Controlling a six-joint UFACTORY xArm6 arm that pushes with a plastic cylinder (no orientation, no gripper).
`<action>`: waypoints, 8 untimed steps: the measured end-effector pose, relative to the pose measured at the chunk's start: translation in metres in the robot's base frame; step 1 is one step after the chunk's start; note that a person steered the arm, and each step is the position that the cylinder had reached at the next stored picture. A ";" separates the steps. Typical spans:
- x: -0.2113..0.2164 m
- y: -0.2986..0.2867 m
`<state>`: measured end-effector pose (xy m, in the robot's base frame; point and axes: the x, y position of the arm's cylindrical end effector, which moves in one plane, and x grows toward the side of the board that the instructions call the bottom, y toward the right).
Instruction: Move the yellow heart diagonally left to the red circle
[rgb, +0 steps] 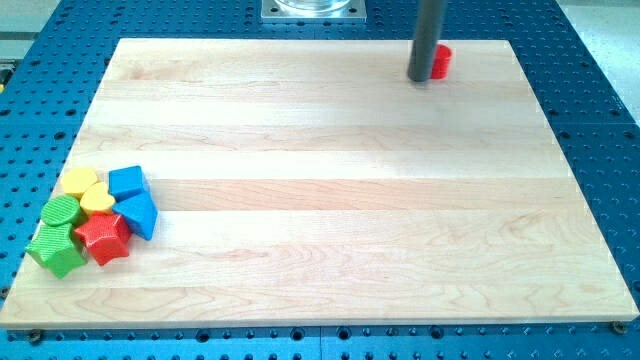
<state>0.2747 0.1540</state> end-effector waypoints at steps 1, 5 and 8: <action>0.002 0.012; 0.154 -0.075; 0.338 -0.337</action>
<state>0.6125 -0.1829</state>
